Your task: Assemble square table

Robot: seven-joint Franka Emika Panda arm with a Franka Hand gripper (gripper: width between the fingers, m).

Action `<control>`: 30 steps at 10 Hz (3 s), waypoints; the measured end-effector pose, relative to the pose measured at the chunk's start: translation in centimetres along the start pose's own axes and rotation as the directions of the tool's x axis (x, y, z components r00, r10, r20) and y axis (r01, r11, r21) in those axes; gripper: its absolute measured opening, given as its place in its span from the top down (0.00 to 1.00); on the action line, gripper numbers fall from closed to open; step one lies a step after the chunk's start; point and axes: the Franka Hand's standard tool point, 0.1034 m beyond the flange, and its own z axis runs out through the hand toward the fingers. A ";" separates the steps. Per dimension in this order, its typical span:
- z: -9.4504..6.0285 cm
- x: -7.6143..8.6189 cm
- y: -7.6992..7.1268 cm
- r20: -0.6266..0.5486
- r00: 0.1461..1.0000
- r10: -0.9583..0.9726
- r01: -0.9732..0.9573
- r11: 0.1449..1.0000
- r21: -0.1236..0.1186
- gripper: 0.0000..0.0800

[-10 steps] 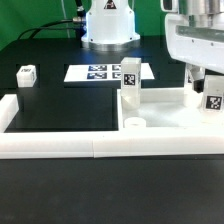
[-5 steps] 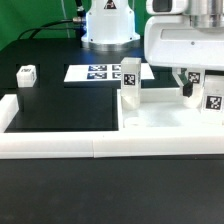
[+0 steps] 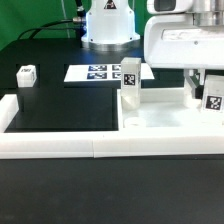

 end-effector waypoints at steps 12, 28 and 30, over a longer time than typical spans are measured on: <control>0.2 -0.1 0.1 0.061 0.538 0.841 -0.841 0.540 -0.025 0.42; 0.4 -0.4 0.1 0.033 0.997 0.066 -0.065 0.998 -0.024 0.64; 0.4 -0.3 0.1 0.023 0.965 0.263 -0.262 0.965 -0.028 0.64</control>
Offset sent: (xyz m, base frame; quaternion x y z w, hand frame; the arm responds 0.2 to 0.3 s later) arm 0.0065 0.0000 -0.0027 -0.0904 -0.0716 0.4935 0.8621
